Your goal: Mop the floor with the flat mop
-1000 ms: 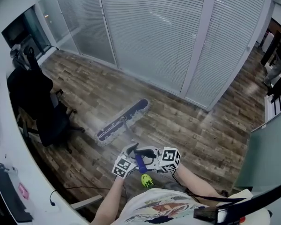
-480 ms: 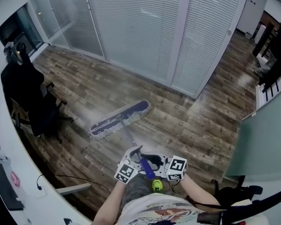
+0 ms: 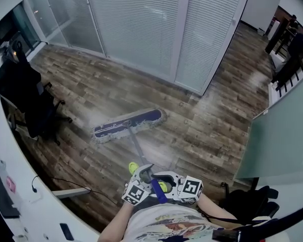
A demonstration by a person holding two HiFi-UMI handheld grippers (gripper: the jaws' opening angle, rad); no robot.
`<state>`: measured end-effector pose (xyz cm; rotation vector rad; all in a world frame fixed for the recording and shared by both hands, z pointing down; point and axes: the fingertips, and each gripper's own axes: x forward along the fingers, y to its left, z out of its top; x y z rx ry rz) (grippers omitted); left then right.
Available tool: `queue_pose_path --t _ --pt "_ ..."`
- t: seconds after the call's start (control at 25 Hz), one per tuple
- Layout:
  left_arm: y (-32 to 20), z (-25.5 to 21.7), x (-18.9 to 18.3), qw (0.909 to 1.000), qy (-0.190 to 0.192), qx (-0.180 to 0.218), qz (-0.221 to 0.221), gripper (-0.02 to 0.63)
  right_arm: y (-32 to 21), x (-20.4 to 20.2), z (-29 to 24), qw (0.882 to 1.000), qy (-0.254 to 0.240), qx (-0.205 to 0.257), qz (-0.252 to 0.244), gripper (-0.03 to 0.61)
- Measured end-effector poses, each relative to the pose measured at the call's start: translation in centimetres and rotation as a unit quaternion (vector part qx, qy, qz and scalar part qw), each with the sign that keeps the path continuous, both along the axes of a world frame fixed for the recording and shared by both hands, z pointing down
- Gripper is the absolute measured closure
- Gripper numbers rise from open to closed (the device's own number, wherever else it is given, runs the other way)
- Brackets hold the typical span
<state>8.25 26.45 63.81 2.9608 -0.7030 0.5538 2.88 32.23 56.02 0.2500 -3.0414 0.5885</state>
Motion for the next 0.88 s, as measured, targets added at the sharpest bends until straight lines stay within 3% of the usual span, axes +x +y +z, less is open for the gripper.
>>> queue_pose_path --t 0.2,0.52,0.72,0.88 --pt "0.1 1.5 -0.8 0.9997 -0.021 -0.005 0.010 0.391 0.0 -0.7 0.8 1.000 -0.007 0.006 -0.004 0.281" --pt "-2.4 1.4 -2.7 0.9996 -0.021 -0.012 0.016 0.391 -2.4 -2.8 0.9 0.999 -0.008 0.024 -0.041 0.281" --pt "-8.3 1.4 -6.1 0.9994 -0.025 -0.020 0.012 0.391 -8.2 -6.3 0.8 0.999 -0.001 0.024 -0.043 0.280" --pt "-15.6 0.3 -9.4 0.9998 -0.014 -0.011 0.007 0.391 -15.4 -9.5 -0.1 0.999 -0.029 0.028 -0.024 0.279"
